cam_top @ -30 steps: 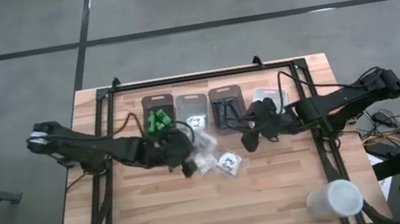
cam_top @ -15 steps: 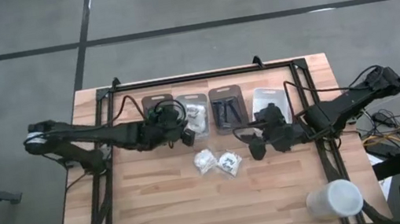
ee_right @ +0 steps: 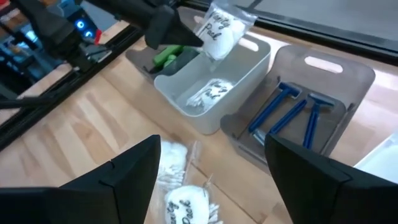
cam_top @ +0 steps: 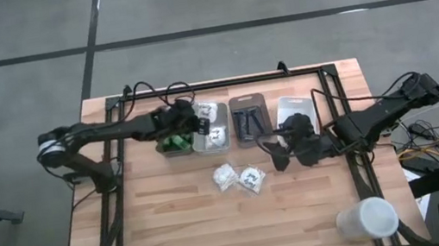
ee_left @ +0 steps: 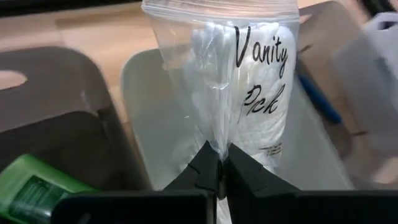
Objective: Pick & Place Travel size toiletries
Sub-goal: Put the white cotton pack into the gray bin
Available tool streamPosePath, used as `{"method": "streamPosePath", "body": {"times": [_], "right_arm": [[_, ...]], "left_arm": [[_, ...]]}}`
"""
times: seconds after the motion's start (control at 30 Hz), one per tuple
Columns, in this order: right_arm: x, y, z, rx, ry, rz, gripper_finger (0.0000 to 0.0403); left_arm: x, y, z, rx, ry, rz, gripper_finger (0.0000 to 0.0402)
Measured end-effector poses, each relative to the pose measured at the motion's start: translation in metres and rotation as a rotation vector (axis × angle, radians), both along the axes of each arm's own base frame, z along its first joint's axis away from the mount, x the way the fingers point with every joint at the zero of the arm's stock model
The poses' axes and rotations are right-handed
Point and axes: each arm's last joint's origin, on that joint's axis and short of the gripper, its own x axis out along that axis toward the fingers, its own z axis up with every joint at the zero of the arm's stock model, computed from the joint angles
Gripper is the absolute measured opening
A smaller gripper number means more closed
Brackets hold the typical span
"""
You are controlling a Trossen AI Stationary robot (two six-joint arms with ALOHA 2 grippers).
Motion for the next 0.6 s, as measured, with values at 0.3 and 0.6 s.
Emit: {"method": "streamPosePath", "body": {"times": [0.3, 0.6], "right_arm": [[-0.001, -0.004, -0.008, 0.029, 0.008, -0.048, 0.0262], [-0.001, -0.006, -0.01, 0.036, 0.01, -0.062, 0.0247]], "left_arm": [[0.016, 0.014, -0.031, -0.128, 0.034, -0.016, 0.0033], [0.02, 0.01, -0.017, -0.147, -0.006, -0.007, 0.0139]]}}
